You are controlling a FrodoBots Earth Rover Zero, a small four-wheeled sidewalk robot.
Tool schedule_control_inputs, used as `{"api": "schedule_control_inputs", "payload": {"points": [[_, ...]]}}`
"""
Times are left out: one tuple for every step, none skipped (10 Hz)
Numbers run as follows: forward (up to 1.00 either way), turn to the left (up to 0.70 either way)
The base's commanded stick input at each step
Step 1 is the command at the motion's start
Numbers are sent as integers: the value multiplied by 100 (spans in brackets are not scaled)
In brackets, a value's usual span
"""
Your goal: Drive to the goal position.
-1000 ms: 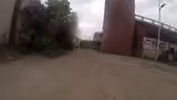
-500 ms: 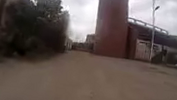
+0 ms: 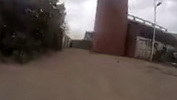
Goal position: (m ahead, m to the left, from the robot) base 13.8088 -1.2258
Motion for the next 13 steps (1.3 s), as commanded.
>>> {"api": "schedule_control_inputs", "payload": {"points": [[100,0],[100,0],[100,0],[100,0],[100,0],[100,0],[100,0],[100,0],[100,0],[100,0],[100,0],[100,0],[100,0]]}}
